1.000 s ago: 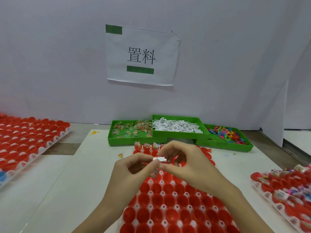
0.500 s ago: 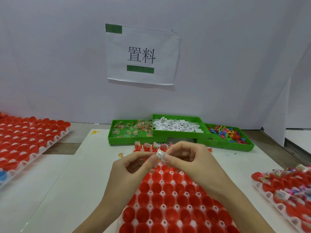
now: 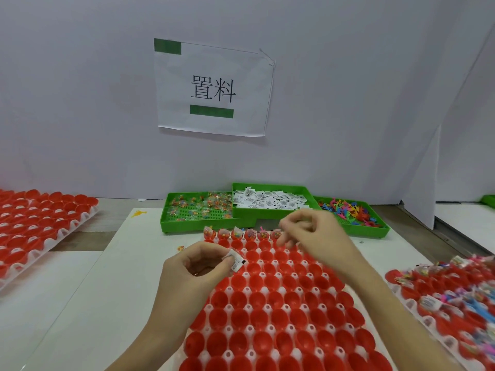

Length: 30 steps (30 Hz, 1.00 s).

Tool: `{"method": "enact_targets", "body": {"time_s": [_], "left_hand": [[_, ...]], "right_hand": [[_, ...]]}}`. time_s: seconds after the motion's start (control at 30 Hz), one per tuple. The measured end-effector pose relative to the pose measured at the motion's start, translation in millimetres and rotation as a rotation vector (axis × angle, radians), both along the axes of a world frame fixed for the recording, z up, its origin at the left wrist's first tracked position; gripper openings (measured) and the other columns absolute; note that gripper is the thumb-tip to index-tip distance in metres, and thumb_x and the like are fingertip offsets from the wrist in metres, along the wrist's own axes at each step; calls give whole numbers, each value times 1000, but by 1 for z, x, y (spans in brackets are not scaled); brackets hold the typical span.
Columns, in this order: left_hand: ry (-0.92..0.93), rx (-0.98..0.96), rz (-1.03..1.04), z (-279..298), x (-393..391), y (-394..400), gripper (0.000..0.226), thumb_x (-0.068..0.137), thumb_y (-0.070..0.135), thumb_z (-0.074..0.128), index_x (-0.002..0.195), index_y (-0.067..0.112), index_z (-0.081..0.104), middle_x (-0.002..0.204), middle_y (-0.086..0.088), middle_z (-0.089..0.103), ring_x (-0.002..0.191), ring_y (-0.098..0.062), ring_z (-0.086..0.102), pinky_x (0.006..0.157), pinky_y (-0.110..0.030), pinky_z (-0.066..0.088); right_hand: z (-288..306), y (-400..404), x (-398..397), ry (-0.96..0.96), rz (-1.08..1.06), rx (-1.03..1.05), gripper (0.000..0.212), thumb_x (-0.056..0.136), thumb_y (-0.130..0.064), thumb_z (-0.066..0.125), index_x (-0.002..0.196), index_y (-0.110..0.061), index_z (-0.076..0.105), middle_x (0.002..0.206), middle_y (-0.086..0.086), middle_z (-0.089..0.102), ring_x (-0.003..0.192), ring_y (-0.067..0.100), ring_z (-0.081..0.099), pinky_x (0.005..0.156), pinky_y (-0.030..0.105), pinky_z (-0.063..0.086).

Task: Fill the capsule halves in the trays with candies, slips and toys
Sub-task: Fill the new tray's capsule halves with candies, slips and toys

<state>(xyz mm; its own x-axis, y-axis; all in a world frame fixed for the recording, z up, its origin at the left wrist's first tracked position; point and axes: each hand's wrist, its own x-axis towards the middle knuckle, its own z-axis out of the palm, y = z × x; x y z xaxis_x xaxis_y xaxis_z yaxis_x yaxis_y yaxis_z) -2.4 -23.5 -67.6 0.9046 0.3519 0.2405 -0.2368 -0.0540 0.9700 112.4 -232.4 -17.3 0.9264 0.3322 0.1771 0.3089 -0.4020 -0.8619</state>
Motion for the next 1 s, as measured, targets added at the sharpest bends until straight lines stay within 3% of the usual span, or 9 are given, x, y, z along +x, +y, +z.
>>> {"method": "enact_targets", "body": {"time_s": [0.1,0.2,0.3,0.4,0.5,0.67,0.87,1.0], "left_hand": [[-2,-18,10,-1,2,3,21,79,14,85,92,27,77,89,-5,78,86,-20,76,82,-19,59],[-8,-30,-8,-1,2,5,24,80,16,83,99,29,76,90,-7,77,85,-23,76,78,-21,60],[-10,-17,-11,-1,3,6,23,80,15,83,96,30,78,88,-7,78,83,-22,76,76,-17,58],[-10,-10,-14,-2,4,8,21,81,12,83,93,28,79,88,-5,78,83,-21,76,77,-16,58],[-23,-13,-21,-1,5,10,20,80,9,83,92,25,79,88,-4,79,82,-19,76,73,-15,57],[-24,-4,-34,0,5,12,20,81,8,83,89,27,80,87,-3,79,81,-17,76,73,-15,57],[-13,-1,-47,0,5,11,20,81,7,82,90,25,80,86,-4,78,80,-19,75,72,-15,57],[-13,59,-33,-2,4,10,21,81,11,84,91,28,80,87,-1,78,82,-16,75,74,-16,57]], "right_hand": [[-4,-26,67,-77,-308,-74,12,100,-20,62,106,-13,69,77,-1,78,68,9,72,69,34,59],[-12,-60,138,-125,-503,-356,20,100,-11,59,111,-1,74,101,12,77,91,26,70,85,37,54],[-28,-91,182,-118,-544,-624,23,95,3,60,112,0,75,117,21,72,108,36,67,93,40,54],[-47,-107,202,-118,-472,-806,25,95,-2,66,120,-2,72,124,20,70,117,36,64,102,43,50],[-54,-108,213,-121,-441,-832,25,93,-12,74,114,1,74,115,21,73,111,34,67,98,42,52],[-55,-101,216,-103,-460,-845,22,91,-17,77,91,6,76,92,22,75,90,32,71,78,39,57],[-51,-97,206,-210,-478,-779,14,91,-9,71,90,4,77,90,21,75,84,33,71,80,43,59],[-37,-81,172,-321,-467,-561,14,92,-8,70,99,2,78,92,16,77,75,20,65,75,30,53]]}}
